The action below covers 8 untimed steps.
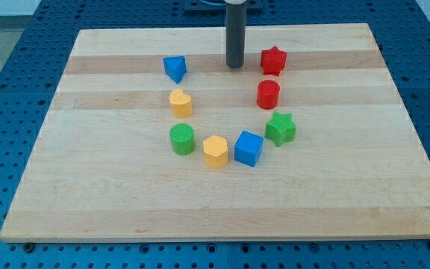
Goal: Move the red star to the top right of the board
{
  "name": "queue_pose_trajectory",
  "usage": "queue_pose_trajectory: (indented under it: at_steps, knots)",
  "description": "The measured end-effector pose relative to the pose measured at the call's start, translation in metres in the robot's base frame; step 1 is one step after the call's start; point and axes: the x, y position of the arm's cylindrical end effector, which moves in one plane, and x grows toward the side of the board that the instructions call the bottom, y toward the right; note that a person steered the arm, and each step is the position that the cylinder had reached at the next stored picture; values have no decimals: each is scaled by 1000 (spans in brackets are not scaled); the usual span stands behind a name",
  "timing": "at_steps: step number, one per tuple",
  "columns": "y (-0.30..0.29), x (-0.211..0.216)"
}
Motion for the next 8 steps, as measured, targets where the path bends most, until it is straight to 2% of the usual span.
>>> queue_pose_trajectory:
  at_steps: [8]
  knots:
    - [73, 0]
